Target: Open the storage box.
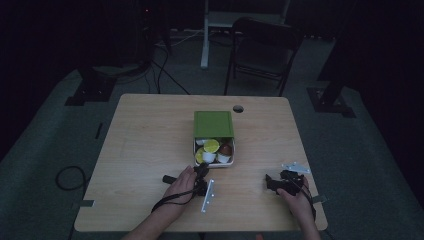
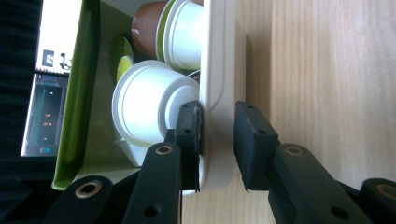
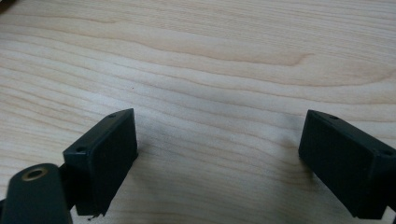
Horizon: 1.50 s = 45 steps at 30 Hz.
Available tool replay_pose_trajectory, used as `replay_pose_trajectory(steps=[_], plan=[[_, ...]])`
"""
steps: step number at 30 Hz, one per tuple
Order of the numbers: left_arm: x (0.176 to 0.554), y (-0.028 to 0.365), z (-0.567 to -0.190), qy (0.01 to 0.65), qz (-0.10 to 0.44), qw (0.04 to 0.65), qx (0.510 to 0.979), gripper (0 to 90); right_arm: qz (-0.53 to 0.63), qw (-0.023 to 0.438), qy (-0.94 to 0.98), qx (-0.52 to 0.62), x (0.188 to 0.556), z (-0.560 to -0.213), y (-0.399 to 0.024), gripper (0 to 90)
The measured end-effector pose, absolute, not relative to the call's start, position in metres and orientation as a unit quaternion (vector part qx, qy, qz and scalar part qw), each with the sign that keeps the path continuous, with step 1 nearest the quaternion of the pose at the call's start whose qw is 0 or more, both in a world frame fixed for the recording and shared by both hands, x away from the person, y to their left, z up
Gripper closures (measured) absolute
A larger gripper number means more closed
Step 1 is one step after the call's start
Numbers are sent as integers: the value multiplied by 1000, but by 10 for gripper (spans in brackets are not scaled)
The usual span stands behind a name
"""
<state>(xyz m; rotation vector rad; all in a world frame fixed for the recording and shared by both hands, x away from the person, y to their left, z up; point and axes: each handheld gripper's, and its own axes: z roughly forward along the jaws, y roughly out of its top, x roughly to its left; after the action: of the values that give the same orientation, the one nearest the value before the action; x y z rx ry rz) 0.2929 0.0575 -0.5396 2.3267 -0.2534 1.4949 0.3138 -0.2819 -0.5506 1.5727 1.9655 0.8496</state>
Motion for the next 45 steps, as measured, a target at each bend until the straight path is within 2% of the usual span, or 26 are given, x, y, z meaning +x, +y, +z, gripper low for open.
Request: replay_pose_trajectory(steps=[28, 45], plan=[[256, 59, -541, -94, 510, 190, 833, 730, 311, 240, 718, 575, 314, -551, -282, 110], [247, 63, -540, -90, 505, 195, 836, 729, 310, 240, 718, 575, 314, -551, -282, 110]])
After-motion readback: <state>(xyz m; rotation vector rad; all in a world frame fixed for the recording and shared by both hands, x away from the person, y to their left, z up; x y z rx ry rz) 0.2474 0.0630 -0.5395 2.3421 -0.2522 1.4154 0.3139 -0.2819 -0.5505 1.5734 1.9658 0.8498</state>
